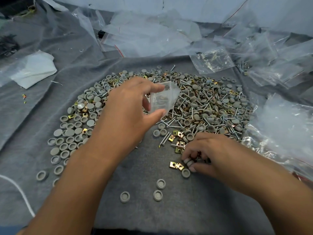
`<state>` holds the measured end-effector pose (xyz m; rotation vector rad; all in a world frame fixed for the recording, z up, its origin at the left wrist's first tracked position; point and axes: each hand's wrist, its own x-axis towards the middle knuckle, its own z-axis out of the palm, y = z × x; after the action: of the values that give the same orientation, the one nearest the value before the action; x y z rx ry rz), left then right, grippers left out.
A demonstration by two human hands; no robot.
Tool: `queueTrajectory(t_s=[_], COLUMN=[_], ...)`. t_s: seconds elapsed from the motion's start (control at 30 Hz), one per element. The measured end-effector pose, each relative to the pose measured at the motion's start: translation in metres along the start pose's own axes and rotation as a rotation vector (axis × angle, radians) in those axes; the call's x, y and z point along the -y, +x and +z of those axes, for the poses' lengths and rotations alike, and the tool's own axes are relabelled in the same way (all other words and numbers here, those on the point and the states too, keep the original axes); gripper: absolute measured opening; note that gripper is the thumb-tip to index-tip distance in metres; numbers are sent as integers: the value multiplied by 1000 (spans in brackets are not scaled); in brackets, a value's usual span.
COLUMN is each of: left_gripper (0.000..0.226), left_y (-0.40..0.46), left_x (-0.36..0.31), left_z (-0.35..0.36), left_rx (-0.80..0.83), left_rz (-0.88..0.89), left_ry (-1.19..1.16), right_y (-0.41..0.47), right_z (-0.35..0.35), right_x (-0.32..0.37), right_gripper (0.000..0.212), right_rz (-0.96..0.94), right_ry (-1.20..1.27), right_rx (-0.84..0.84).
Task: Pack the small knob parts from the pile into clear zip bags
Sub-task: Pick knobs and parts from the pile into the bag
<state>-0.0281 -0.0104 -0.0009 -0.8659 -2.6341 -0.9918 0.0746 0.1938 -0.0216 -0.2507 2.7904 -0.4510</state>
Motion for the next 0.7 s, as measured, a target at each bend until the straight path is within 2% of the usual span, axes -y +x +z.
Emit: queueTrajectory(t_s=[0.17, 0.2, 0.33, 0.4, 0.47, 0.6, 0.7], left_gripper=[49, 49, 52, 50, 46, 45, 42], left_y=[-1, -1, -3, -4, -4, -3, -3], left_x=[-2, -2, -5, -8, -10, -11, -8], left_z=[1, 2, 7, 11, 14, 16, 14], left_rx=[29, 39, 72, 90, 91, 77, 76], left_rz=[11, 9, 44, 63, 86, 78, 61], left_ry=[-2, -1, 30, 31, 14, -12, 0], right_y=[5, 4, 6, 12, 20, 29, 29], right_z=[0, -2, -11, -10, -5, 3, 3], right_x=[2, 4, 17, 26, 33, 36, 38], right_gripper=[12, 11, 26, 27, 27, 30, 33], right_rz=[-45, -55, -172, -209, -195, -56, -12], right_ry=[85, 159, 321, 290, 242, 91, 108], right_rx=[-90, -171, -700, -834, -898, -920, -919])
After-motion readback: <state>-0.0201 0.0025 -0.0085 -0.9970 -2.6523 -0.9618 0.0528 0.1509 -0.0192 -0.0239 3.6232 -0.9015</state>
